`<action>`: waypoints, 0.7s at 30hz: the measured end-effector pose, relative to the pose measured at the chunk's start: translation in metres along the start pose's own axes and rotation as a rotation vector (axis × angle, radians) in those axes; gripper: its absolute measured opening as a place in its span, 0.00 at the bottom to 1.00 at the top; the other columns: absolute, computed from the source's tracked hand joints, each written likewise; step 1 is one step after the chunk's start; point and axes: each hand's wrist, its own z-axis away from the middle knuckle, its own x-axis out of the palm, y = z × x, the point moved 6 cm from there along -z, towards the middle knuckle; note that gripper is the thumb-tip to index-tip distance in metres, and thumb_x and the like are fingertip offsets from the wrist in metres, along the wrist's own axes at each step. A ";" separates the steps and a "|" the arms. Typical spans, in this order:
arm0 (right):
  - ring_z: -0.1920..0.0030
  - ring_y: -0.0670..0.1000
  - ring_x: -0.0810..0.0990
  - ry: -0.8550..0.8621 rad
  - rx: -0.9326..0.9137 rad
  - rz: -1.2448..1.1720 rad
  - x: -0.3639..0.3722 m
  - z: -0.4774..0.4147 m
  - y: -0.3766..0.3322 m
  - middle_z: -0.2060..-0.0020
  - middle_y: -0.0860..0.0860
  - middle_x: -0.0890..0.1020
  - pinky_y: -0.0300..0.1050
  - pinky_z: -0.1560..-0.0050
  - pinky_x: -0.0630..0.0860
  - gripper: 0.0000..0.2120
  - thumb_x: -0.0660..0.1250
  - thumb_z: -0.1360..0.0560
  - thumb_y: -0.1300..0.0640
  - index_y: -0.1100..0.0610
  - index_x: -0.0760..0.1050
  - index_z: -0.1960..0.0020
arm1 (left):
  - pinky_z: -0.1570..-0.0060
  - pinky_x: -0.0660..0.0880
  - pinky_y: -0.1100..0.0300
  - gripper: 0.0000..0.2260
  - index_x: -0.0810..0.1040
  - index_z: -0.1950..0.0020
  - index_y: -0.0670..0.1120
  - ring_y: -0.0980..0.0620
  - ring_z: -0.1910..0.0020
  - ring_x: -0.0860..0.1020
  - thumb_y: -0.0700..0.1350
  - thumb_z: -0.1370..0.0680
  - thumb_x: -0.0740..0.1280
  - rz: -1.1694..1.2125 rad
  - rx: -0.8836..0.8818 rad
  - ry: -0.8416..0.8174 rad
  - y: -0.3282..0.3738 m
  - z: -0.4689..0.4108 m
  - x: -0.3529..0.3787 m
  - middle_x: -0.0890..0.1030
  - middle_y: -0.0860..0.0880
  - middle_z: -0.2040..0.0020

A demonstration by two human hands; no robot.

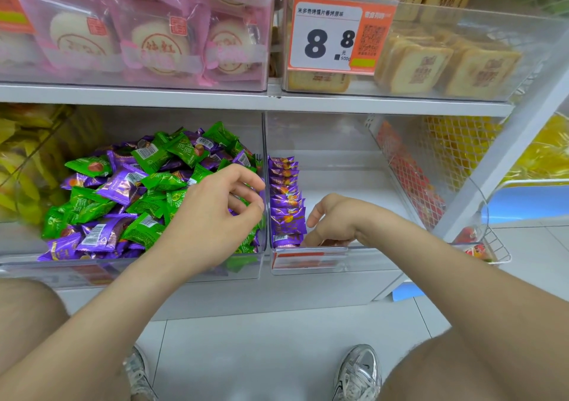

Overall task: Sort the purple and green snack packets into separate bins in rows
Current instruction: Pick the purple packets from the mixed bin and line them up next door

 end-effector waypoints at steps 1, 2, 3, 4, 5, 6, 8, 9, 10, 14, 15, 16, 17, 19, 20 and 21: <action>0.72 0.48 0.77 -0.007 0.005 -0.029 0.000 0.000 0.000 0.75 0.47 0.81 0.38 0.69 0.72 0.12 0.81 0.29 0.62 0.54 0.78 0.53 | 0.57 0.83 0.45 0.10 0.81 0.47 0.56 0.52 0.63 0.83 0.41 0.22 0.72 -0.003 0.004 -0.001 0.000 0.000 0.000 0.84 0.57 0.56; 0.73 0.48 0.78 -0.012 0.009 -0.056 0.001 -0.001 0.000 0.75 0.47 0.81 0.38 0.69 0.72 0.13 0.80 0.29 0.63 0.54 0.77 0.54 | 0.57 0.83 0.45 0.10 0.81 0.47 0.56 0.52 0.63 0.83 0.41 0.22 0.71 -0.007 0.008 -0.002 0.001 0.000 0.000 0.84 0.56 0.56; 0.73 0.48 0.78 -0.019 0.014 -0.086 0.002 -0.001 0.000 0.74 0.48 0.82 0.37 0.69 0.72 0.13 0.80 0.28 0.64 0.54 0.77 0.54 | 0.57 0.83 0.46 0.10 0.81 0.47 0.56 0.52 0.64 0.83 0.41 0.22 0.71 -0.010 0.011 -0.004 0.001 0.001 -0.001 0.84 0.56 0.56; 0.72 0.48 0.79 -0.029 0.022 -0.121 0.002 -0.002 0.000 0.72 0.49 0.83 0.37 0.68 0.73 0.12 0.78 0.28 0.65 0.54 0.77 0.55 | 0.57 0.82 0.46 0.10 0.81 0.47 0.56 0.52 0.64 0.83 0.41 0.22 0.71 -0.013 0.013 -0.005 0.001 0.001 -0.001 0.84 0.56 0.56; 0.69 0.50 0.80 -0.041 0.031 -0.156 0.003 -0.002 0.000 0.70 0.51 0.84 0.38 0.67 0.73 0.10 0.77 0.27 0.65 0.54 0.77 0.56 | 0.57 0.82 0.46 0.10 0.81 0.47 0.56 0.52 0.64 0.83 0.41 0.22 0.71 -0.014 0.013 -0.005 0.002 0.001 -0.001 0.84 0.55 0.56; 0.66 0.51 0.80 -0.052 0.037 -0.185 0.004 -0.002 0.001 0.68 0.53 0.84 0.38 0.66 0.74 0.08 0.76 0.26 0.65 0.55 0.78 0.57 | 0.57 0.82 0.46 0.10 0.81 0.47 0.56 0.52 0.64 0.83 0.41 0.22 0.71 -0.015 0.014 -0.004 0.002 0.001 -0.001 0.84 0.55 0.56; 0.62 0.54 0.81 -0.059 0.041 -0.237 0.003 -0.001 0.001 0.64 0.56 0.85 0.39 0.65 0.75 0.05 0.74 0.26 0.65 0.57 0.80 0.56 | 0.57 0.82 0.46 0.10 0.81 0.47 0.56 0.52 0.63 0.83 0.40 0.22 0.71 -0.021 0.017 -0.002 0.002 0.001 -0.001 0.84 0.55 0.56; 0.62 0.54 0.82 -0.057 0.039 -0.274 0.002 -0.001 0.001 0.62 0.56 0.85 0.40 0.65 0.76 0.05 0.74 0.26 0.65 0.57 0.81 0.56 | 0.57 0.82 0.47 0.10 0.81 0.47 0.56 0.52 0.63 0.83 0.41 0.22 0.71 -0.022 0.017 -0.004 0.002 0.001 -0.002 0.84 0.55 0.56; 0.63 0.53 0.83 -0.056 0.039 -0.321 0.001 -0.001 0.002 0.62 0.57 0.85 0.40 0.64 0.78 0.05 0.74 0.26 0.66 0.57 0.81 0.54 | 0.57 0.82 0.47 0.10 0.81 0.47 0.56 0.52 0.63 0.83 0.41 0.22 0.71 -0.023 0.018 -0.005 0.003 0.001 -0.002 0.84 0.55 0.56; 0.66 0.51 0.85 -0.060 0.044 -0.469 0.002 -0.002 0.007 0.62 0.57 0.86 0.43 0.58 0.84 0.07 0.73 0.24 0.67 0.59 0.85 0.48 | 0.58 0.82 0.50 0.10 0.81 0.47 0.56 0.53 0.63 0.83 0.41 0.22 0.72 -0.030 0.018 -0.004 0.003 0.002 -0.002 0.84 0.56 0.56; 0.65 0.51 0.85 -0.058 0.045 -0.486 0.003 -0.003 0.008 0.62 0.57 0.86 0.43 0.58 0.85 0.07 0.73 0.24 0.67 0.60 0.86 0.48 | 0.58 0.82 0.51 0.09 0.81 0.47 0.56 0.53 0.63 0.83 0.41 0.22 0.72 -0.031 0.017 -0.003 0.003 0.002 -0.002 0.84 0.56 0.56; 0.65 0.51 0.85 -0.054 0.046 -0.501 0.003 -0.003 0.009 0.61 0.58 0.86 0.42 0.58 0.85 0.07 0.73 0.24 0.67 0.61 0.86 0.47 | 0.58 0.81 0.52 0.09 0.81 0.47 0.56 0.53 0.63 0.82 0.41 0.22 0.72 -0.034 0.017 -0.003 0.003 0.002 -0.002 0.84 0.56 0.56; 0.64 0.52 0.86 -0.051 0.049 -0.514 0.003 -0.004 0.010 0.61 0.58 0.86 0.43 0.57 0.86 0.07 0.74 0.24 0.67 0.62 0.86 0.47 | 0.59 0.81 0.53 0.09 0.81 0.47 0.56 0.53 0.63 0.82 0.41 0.22 0.72 -0.036 0.017 -0.003 0.003 0.002 -0.002 0.84 0.56 0.56; 0.63 0.53 0.86 -0.059 0.048 -0.536 0.005 -0.004 0.010 0.60 0.59 0.86 0.45 0.54 0.86 0.07 0.74 0.24 0.67 0.65 0.86 0.46 | 0.59 0.81 0.54 0.09 0.81 0.47 0.56 0.53 0.63 0.82 0.41 0.22 0.72 -0.038 0.016 -0.005 0.003 0.002 -0.002 0.84 0.56 0.56; 0.63 0.53 0.86 -0.064 0.041 -0.541 0.005 -0.004 0.009 0.61 0.60 0.86 0.45 0.54 0.86 0.08 0.74 0.25 0.69 0.66 0.85 0.47 | 0.60 0.80 0.55 0.09 0.81 0.47 0.56 0.53 0.63 0.82 0.41 0.22 0.72 -0.040 0.014 -0.005 0.003 0.002 -0.002 0.84 0.56 0.56; 0.64 0.53 0.85 -0.065 0.028 -0.536 0.005 -0.002 0.008 0.62 0.59 0.86 0.45 0.55 0.86 0.08 0.74 0.27 0.71 0.67 0.85 0.48 | 0.60 0.80 0.56 0.09 0.81 0.47 0.56 0.53 0.63 0.82 0.42 0.22 0.72 -0.041 0.013 -0.006 0.003 0.002 -0.002 0.84 0.55 0.56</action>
